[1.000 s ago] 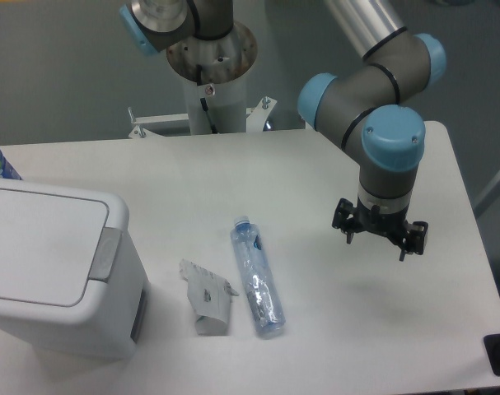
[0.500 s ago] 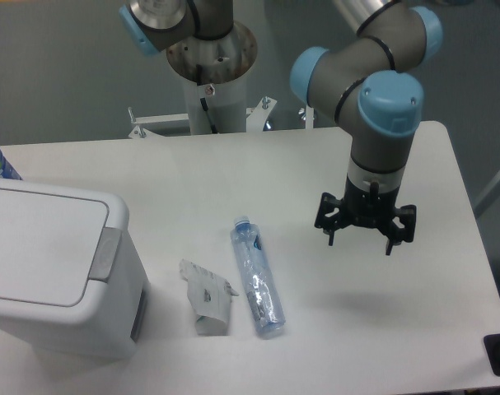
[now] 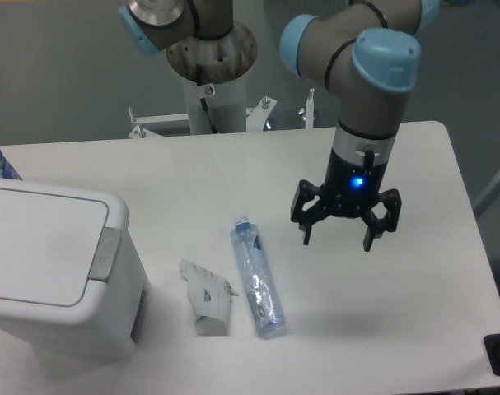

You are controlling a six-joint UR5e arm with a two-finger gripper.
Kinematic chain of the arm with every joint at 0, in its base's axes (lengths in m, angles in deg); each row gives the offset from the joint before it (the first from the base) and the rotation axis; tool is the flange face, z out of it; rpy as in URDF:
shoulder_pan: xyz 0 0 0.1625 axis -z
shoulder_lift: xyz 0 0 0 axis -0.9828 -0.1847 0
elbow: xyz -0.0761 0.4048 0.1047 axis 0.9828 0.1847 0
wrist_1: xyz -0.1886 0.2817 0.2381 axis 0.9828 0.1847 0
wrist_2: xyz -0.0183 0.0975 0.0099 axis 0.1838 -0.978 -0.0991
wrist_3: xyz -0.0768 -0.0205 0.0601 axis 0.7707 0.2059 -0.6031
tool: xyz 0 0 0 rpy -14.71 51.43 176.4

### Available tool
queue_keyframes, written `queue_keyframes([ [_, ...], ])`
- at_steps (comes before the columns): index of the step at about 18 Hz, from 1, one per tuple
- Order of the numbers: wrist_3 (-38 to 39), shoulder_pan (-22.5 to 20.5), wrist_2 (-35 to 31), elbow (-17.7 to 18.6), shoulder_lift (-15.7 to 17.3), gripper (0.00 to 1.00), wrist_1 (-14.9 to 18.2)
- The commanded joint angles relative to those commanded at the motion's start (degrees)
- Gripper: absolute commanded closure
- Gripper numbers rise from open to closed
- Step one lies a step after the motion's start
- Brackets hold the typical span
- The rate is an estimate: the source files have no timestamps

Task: Open the trash can
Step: 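Move the open gripper over the bottle toward the trash can lid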

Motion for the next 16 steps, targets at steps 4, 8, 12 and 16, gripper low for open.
queue_keyframes([
  [4, 5.6, 1.6, 1.4, -2.5, 0.0, 0.00, 0.1],
  [8, 9.1, 2.5, 3.2, -4.1, 0.0, 0.00, 0.0],
  [12, 11.1, 2.8, 4.4, -4.3, 0.0, 0.00, 0.0],
  [16, 13.3, 4.2, 4.8, -4.3, 0.0, 0.00, -0.1],
])
